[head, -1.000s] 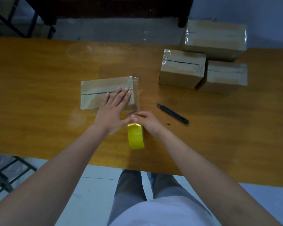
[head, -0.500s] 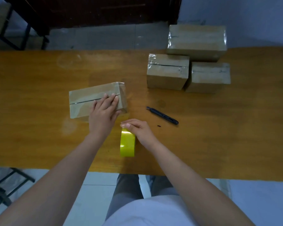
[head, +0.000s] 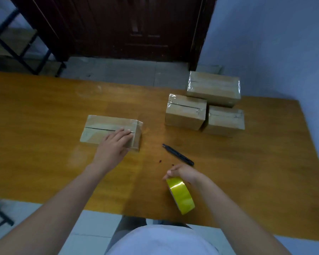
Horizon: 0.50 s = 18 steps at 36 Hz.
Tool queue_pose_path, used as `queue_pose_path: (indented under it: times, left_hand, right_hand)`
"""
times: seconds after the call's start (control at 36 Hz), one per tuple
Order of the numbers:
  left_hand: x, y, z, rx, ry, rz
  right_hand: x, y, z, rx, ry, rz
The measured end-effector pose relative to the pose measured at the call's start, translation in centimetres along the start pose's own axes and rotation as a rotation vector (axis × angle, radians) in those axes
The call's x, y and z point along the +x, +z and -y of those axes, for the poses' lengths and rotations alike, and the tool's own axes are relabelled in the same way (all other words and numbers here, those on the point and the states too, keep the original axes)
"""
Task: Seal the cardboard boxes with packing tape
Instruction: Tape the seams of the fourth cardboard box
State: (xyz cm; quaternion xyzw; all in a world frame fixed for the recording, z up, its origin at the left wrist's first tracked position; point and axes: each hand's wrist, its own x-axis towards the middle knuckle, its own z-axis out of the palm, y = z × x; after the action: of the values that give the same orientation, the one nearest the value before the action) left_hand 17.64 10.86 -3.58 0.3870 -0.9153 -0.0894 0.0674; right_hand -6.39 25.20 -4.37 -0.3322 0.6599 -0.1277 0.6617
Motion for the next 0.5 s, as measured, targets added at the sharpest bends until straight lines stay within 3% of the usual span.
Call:
queue_pose_path:
  times: [0.17, 0.31, 0.5]
  left_hand:
    - [0.8, -0.2, -0.7, -0.103, -0.114, 0.055]
    - [0.6, 0.0, -0.8, -0.13, -0.116, 0.024]
    - [1.0, -0.6, -0.3, -0.098, -0.07, 0.0]
  right_hand:
    - [2.0, 0.9, 3.7, 0.012, 0.033, -0.288]
    - [3.4, 3.4, 5.0, -0.524, -0.047, -0.642]
    - [6.1, 5.9, 4.9, -0.62, -0.029, -0.616]
